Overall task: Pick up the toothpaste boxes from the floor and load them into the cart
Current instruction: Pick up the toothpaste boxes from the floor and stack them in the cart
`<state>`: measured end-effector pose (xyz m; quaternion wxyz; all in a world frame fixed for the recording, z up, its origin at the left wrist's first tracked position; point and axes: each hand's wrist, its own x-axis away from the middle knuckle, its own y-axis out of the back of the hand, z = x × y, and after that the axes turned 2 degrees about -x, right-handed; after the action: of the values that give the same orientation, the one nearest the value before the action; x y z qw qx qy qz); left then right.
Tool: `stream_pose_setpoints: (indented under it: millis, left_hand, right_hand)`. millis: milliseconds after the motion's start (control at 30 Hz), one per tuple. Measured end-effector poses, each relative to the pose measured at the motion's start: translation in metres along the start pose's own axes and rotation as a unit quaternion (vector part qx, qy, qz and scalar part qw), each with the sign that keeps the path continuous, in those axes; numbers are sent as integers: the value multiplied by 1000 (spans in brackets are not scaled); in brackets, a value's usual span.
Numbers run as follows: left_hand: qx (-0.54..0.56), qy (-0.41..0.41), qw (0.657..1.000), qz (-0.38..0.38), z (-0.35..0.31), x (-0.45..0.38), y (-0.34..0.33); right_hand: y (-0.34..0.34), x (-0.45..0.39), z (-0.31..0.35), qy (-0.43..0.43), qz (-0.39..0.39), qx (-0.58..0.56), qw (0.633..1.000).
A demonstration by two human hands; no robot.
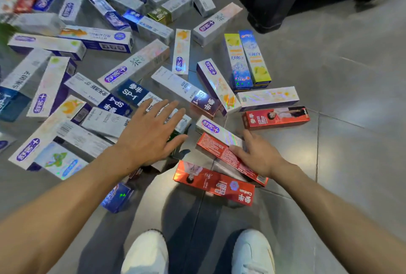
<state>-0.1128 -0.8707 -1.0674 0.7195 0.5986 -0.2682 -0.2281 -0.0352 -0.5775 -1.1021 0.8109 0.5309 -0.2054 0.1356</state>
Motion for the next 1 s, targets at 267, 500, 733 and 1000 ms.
stream_pose_setpoints:
  millis: [267,500,733,1000]
  left_hand:
    - [-15,29,999,-12,15,5,-4]
    - [3,33,999,-34,9,5,-7]
    - [24,-50,996,-76,-20,-11,-2]
    - [32,-259,965,2,-110,-69,-14]
  right_hand:
    - [2,-6,-2,36,12,0,999]
    - [7,-25,3,24,-1,3,1000]
    - [27,4,-6,3,-116,-192,974]
    - [58,44,-38,-52,-262,-493,828]
